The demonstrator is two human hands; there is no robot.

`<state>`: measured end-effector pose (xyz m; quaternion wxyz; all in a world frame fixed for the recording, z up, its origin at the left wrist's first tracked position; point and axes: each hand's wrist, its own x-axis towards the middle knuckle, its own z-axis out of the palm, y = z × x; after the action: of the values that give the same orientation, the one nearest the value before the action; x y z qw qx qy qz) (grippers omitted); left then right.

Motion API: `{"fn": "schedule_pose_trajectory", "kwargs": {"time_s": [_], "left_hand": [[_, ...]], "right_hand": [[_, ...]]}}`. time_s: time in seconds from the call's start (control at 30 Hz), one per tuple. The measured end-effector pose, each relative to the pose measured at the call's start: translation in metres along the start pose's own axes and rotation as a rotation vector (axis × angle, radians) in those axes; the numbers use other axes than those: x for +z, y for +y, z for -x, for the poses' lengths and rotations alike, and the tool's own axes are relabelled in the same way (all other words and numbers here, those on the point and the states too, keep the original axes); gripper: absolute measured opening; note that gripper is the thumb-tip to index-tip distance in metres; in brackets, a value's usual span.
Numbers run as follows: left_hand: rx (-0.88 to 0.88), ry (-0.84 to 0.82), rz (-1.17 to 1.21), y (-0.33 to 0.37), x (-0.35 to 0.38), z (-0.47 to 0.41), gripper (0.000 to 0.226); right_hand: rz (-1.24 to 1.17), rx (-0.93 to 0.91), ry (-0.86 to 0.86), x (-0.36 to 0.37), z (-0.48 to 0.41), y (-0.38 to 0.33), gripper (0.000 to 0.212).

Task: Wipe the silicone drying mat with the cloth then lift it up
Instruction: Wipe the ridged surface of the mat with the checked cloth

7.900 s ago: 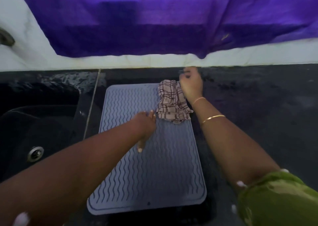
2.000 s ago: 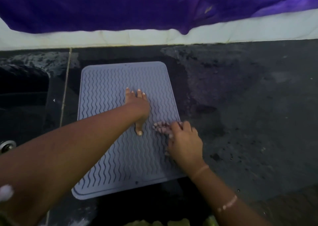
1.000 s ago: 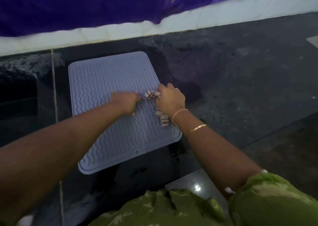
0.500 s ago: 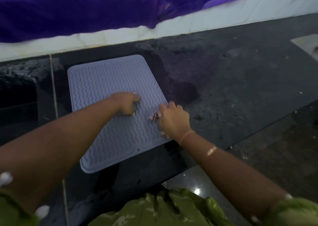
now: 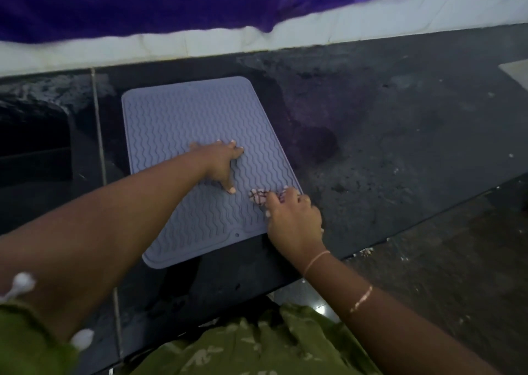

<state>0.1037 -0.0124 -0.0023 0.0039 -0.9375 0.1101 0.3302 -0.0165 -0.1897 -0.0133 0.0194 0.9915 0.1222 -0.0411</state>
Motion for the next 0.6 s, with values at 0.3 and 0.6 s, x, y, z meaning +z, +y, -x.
{"fn": "schedule_pose_trajectory", "kwargs": {"time_s": [0.3,0.6], "left_hand": [[-0.001,-0.004,0.054,-0.001,0.0,-0.002,0.118],[-0.015,0.01,0.0,0.001,-0.001,0.0,0.116]], "right_hand": [[-0.04,0.065,-0.007,-0.022,-0.094,0.001,0.027],[0.013,-0.035,-0.132,-0.016,-0.038,-0.002,0.036]]}}
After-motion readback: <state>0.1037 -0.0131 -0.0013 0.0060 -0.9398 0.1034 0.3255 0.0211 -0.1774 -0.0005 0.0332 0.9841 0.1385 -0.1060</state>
